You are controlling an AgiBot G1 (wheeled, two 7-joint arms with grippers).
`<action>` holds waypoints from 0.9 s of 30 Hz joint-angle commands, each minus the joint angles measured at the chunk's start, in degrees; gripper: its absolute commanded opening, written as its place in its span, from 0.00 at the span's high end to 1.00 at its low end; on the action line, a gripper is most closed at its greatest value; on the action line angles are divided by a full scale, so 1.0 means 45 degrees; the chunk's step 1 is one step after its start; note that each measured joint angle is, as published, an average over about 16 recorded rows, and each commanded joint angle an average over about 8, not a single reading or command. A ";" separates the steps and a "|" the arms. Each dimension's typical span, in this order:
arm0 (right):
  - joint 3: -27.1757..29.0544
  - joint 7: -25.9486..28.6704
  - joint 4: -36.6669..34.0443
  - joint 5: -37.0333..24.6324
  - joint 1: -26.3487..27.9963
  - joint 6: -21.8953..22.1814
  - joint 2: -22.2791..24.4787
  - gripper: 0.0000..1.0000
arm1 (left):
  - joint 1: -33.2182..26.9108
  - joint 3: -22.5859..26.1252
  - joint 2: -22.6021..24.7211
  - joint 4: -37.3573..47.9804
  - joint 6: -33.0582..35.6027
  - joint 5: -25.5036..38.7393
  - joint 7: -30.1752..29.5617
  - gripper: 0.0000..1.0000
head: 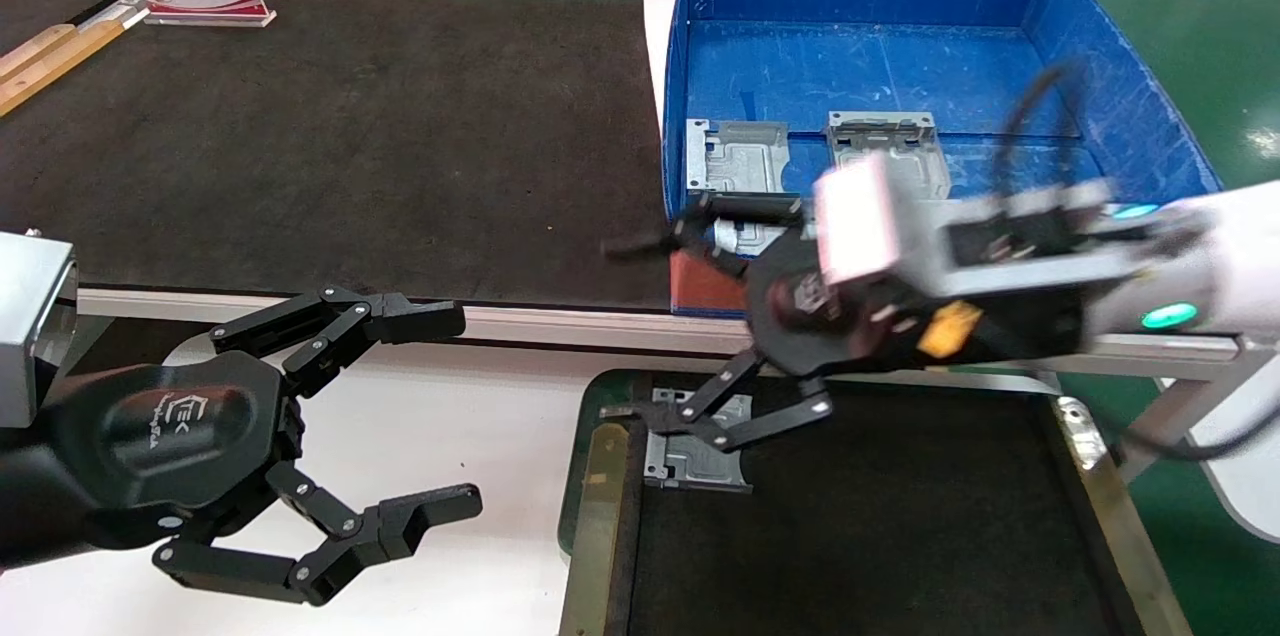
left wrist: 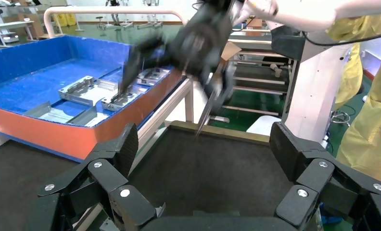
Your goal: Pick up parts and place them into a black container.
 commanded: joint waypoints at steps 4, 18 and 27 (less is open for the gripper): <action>-0.0178 0.1335 0.1627 0.1540 0.0065 0.0045 0.0870 0.00 | 0.0002 -0.0001 -0.0001 0.0001 -0.0001 -0.0001 0.0000 0.00; 0.0350 0.1712 0.2146 0.1547 -0.0575 0.0199 0.1184 0.00 | 0.0003 -0.0001 -0.0001 0.0002 -0.0002 -0.0002 0.0000 0.00; 0.1326 0.2529 0.3287 0.1650 -0.1720 0.0397 0.1798 0.00 | 0.0002 -0.0001 -0.0001 0.0002 -0.0002 -0.0002 0.0000 0.00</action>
